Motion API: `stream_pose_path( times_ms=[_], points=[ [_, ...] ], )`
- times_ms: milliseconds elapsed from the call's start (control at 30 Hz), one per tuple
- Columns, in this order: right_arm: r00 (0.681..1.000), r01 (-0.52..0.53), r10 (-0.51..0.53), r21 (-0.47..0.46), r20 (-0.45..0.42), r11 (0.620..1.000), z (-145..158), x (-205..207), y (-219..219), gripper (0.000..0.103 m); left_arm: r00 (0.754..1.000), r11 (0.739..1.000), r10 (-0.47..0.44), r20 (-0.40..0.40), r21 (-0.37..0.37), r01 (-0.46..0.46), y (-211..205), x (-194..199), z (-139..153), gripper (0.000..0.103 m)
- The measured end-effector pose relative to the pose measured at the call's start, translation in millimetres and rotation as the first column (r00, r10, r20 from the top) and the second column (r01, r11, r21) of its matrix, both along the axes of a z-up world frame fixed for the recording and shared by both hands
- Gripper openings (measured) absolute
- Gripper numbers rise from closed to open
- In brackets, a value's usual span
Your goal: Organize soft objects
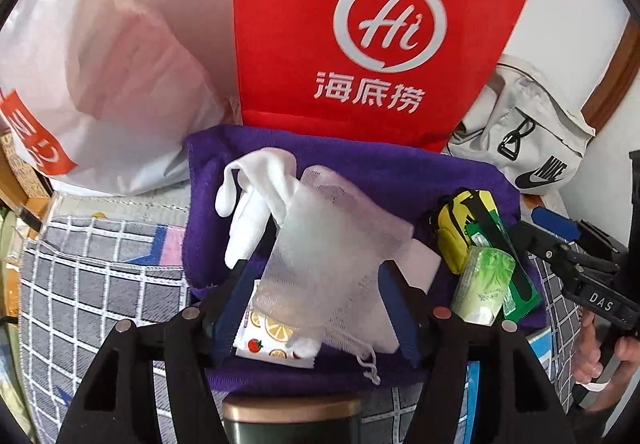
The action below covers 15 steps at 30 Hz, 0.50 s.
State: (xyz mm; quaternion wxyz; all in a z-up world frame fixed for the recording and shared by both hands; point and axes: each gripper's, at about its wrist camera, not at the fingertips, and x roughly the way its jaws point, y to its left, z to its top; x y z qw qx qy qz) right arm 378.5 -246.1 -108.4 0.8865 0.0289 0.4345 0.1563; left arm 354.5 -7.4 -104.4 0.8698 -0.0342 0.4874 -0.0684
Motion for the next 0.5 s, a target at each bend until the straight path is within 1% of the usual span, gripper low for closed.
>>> stream_pose_path(
  times_ms=[100,167,267,333,367,467,500],
  points=[
    [1.0,0.002,-0.001,-0.005,0.02,1.0,14,-14,3,0.068,1.0,1.0,0.004,0.026,0.011,-0.005,-1,-11,13,0.066],
    [1.0,0.006,-0.006,-0.011,0.022,1.0,20,-24,4,0.068,0.999,1.0,0.002,0.046,0.008,-0.003,-1,-22,22,0.072],
    [0.999,0.021,-0.02,-0.023,0.029,1.0,31,-45,2,0.069,0.999,1.0,0.005,0.046,0.012,-0.005,0,-40,32,0.073],
    [0.998,0.04,-0.038,-0.032,0.055,0.999,39,-62,3,0.083,0.999,1.0,0.008,0.054,0.009,-0.008,0,-52,38,0.073],
    [0.997,0.046,-0.044,-0.034,0.069,0.998,42,-70,1,0.087,0.998,1.0,0.009,0.057,0.008,-0.009,1,-58,40,0.074],
    [0.994,0.063,-0.059,-0.041,0.092,0.997,52,-95,4,0.09,0.997,1.0,0.022,0.075,0.003,-0.022,5,-83,51,0.08],
    [0.993,0.069,-0.064,-0.045,0.098,0.997,55,-103,5,0.09,0.996,1.0,0.024,0.082,0.003,-0.025,5,-91,54,0.081]
  ],
)
